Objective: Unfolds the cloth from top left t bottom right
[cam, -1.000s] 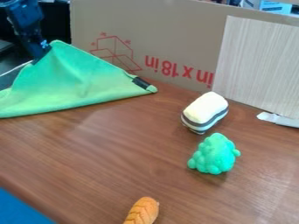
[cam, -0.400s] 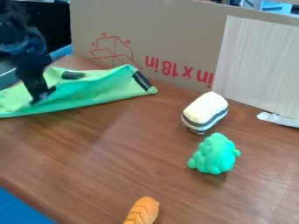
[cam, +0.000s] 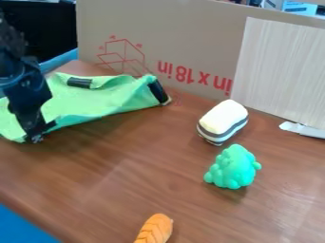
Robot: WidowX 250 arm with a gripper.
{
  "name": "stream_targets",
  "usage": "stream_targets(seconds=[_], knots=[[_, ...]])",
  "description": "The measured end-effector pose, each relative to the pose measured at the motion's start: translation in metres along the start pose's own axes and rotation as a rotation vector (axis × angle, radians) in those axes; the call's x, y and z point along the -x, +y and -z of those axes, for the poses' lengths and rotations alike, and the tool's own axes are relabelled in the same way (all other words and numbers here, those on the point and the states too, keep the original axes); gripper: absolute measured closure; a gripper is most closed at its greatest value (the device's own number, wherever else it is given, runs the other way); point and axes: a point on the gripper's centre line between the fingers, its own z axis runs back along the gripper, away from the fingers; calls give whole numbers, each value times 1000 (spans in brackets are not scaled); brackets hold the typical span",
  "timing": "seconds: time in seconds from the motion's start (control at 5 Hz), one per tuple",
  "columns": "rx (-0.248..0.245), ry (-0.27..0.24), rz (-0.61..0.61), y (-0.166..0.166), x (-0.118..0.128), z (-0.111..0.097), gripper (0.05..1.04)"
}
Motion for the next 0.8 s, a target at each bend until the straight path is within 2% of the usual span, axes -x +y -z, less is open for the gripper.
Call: stream_targets(seconds=[0.2, 0.6, 0.8], knots=[[32, 23, 30, -8, 7, -11, 1032], [136, 100, 64, -25, 16, -36, 1017], [167, 148, 58, -29, 12, -43, 886]])
